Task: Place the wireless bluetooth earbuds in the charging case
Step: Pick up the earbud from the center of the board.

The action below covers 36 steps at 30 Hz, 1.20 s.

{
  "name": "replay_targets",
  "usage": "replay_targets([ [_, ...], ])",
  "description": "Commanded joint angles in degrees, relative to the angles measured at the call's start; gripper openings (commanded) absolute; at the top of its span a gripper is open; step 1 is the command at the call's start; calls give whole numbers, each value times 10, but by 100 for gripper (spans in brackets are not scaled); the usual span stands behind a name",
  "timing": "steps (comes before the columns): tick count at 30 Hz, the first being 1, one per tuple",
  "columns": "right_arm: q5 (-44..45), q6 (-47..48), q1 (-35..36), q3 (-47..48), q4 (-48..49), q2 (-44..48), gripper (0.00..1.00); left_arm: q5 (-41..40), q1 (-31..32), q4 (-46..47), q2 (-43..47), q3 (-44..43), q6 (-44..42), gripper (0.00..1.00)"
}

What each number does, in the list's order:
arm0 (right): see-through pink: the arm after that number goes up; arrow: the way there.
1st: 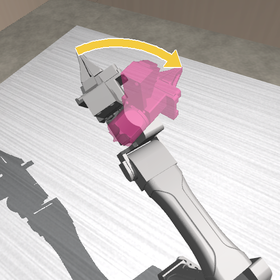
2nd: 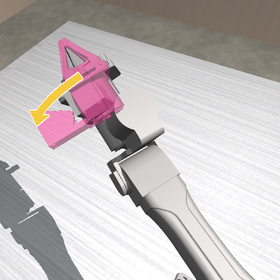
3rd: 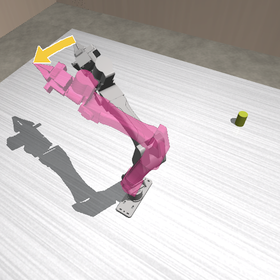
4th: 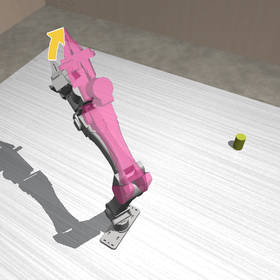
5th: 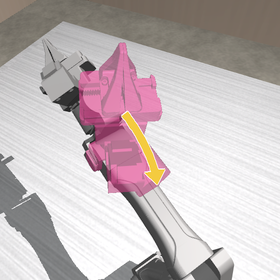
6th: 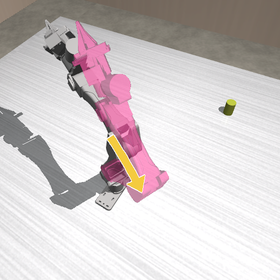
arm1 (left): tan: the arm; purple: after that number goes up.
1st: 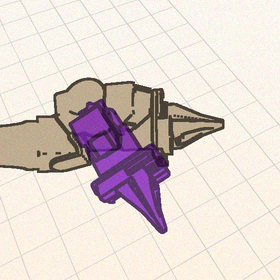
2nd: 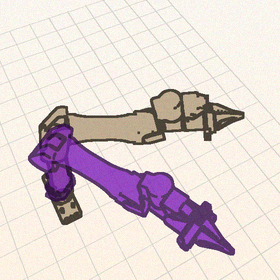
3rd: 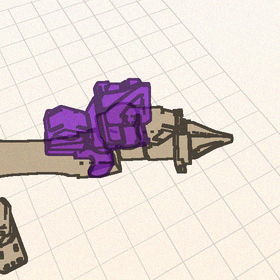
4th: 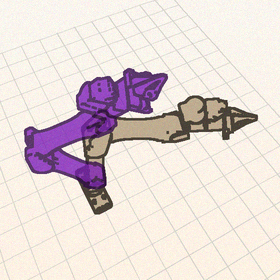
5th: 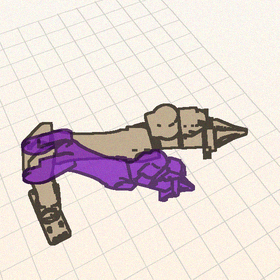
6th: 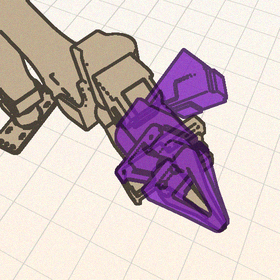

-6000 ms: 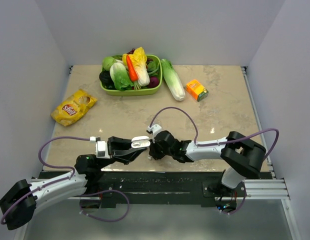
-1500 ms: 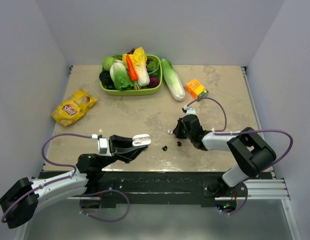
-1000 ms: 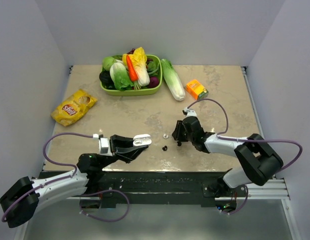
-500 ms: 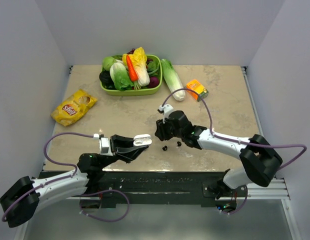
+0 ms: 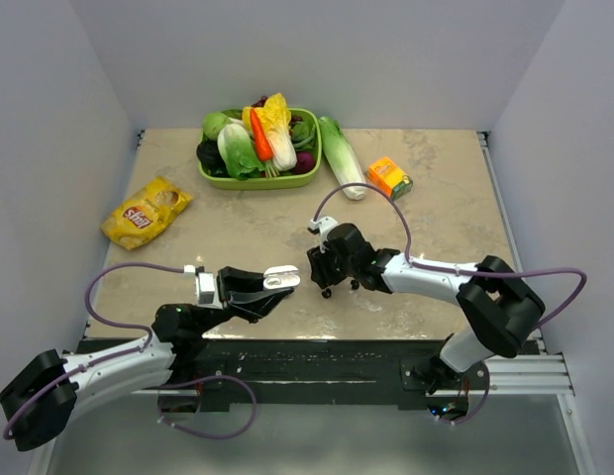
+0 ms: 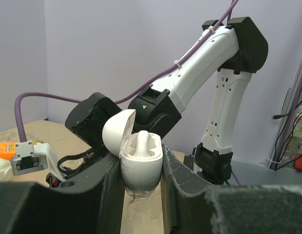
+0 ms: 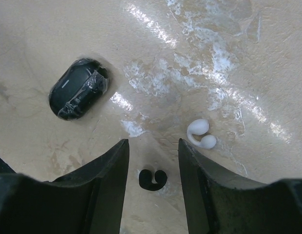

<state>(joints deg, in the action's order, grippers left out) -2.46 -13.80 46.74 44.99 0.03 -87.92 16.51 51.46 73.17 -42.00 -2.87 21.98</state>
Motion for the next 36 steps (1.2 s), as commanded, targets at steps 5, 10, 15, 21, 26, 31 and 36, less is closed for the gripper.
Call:
replay_targets([
  [5, 24, 10, -2, 16, 1, -23, 49, 3, 2, 107, -4, 98, 0, 0],
  [10, 39, 5, -2, 23, 3, -38, 49, 4, 3, 112, -4, 101, 1, 0],
  [15, 52, 4, -2, 26, 6, -47, 49, 4, 2, 114, -1, 105, 1, 0],
  [21, 56, 1, -2, 19, 15, -38, 49, 2, 2, 117, -1, 109, 1, 0],
  [26, 69, 3, -2, 25, 13, -36, 49, 0, 2, 121, -4, 111, 1, 0],
  [31, 72, 3, -2, 29, 17, -36, 50, 0, 2, 127, -4, 114, 1, 0],
  [36, 77, 4, -2, 34, 16, -37, 50, -2, 2, 127, -4, 117, 1, 0],
])
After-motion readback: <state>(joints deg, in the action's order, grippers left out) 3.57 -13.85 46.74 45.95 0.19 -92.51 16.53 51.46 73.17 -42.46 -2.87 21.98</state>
